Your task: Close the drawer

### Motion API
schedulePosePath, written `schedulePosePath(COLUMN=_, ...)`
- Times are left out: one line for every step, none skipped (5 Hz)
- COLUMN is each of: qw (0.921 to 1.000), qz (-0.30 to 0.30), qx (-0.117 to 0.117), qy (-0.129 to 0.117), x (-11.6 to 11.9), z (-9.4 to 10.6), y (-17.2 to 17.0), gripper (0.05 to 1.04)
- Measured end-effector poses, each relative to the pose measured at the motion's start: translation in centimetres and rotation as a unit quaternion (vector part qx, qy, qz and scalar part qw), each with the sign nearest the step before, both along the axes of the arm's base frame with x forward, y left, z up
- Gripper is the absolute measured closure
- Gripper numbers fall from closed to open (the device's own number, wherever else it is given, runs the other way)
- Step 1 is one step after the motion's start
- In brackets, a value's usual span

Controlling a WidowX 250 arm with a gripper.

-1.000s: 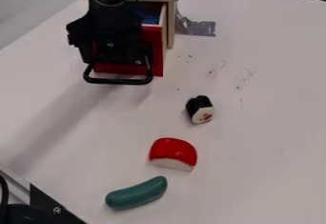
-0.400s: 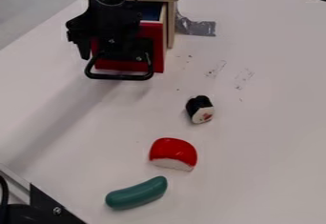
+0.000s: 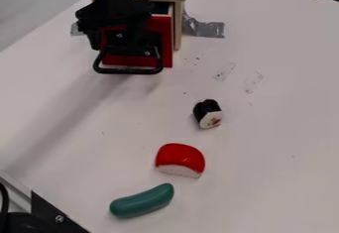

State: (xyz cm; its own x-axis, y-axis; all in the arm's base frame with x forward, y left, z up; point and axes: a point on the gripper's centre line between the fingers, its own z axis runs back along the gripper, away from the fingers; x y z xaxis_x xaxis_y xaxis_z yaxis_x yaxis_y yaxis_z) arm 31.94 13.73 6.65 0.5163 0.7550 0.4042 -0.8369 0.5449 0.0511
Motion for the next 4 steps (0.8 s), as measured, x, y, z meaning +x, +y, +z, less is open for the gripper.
schedulePosePath(qw=1.0, qz=0.004, qx=0.003, qy=0.003, x=1.5, z=-0.5, y=0.6, gripper=0.085)
schedulePosePath(qw=0.9999, qz=0.012, qx=0.007, qy=0.009, x=2.2, z=-1.3, y=0.9, gripper=0.085)
schedulePosePath(qw=0.9998, qz=0.014, qx=0.007, qy=0.009, x=2.8, z=-1.3, y=1.1, gripper=0.085)
schedulePosePath(qw=0.9999, qz=0.003, qx=0.003, qy=0.016, x=2.8, z=-1.4, y=0.9, gripper=0.085)
